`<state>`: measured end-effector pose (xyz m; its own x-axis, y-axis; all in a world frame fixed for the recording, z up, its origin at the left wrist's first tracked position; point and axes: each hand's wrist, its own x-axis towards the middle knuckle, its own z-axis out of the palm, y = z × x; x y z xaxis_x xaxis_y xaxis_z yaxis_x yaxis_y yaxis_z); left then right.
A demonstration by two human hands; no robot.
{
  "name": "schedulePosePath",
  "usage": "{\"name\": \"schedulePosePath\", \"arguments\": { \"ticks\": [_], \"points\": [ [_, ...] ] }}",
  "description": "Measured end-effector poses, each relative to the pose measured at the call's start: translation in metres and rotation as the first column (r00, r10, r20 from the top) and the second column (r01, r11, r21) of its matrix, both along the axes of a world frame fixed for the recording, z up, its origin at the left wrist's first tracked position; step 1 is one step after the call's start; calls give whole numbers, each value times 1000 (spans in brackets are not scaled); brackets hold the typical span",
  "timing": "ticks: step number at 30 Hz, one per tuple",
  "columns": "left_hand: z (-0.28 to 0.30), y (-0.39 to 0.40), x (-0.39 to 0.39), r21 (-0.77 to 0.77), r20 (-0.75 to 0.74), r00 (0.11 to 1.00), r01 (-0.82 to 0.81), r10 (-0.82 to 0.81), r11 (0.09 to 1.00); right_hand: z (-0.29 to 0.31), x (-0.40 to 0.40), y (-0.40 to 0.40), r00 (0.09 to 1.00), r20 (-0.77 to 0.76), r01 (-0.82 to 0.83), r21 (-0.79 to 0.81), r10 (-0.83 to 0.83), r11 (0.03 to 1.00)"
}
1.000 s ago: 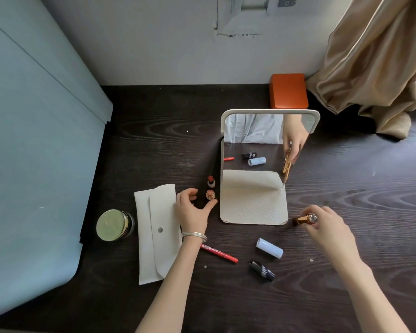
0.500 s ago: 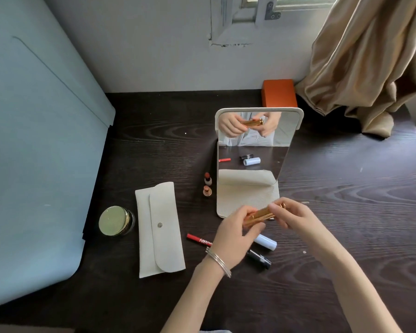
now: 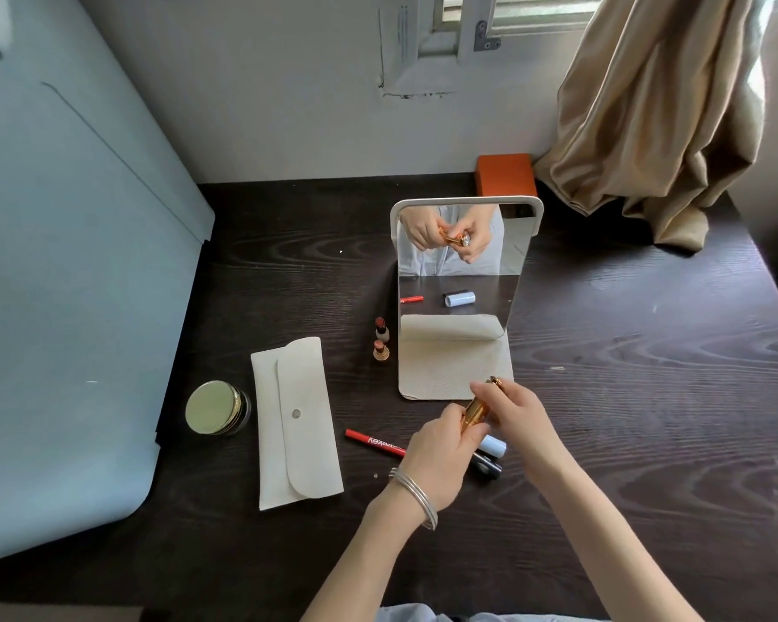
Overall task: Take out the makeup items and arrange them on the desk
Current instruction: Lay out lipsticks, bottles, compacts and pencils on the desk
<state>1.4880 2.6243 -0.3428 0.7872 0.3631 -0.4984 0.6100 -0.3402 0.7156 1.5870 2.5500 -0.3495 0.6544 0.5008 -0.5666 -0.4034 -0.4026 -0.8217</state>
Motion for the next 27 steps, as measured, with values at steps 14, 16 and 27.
{"name": "schedulePosePath", "arguments": {
  "ticks": [14, 16, 27],
  "points": [
    [-12, 9, -61, -291, -42, 972, -233, 231, 928, -7, 87, -50, 975, -143, 165, -60, -172, 984],
    [-11, 6, -48, -345, -11, 954, -284, 298, 895, -14, 69, -53, 979, -195, 54, -6, -54, 999],
    [-14, 15, -28, -196, 95, 917, -364, 387, 911, -62, 27, -71, 930, 362, -3, -163, 63, 987]
  ]
}}
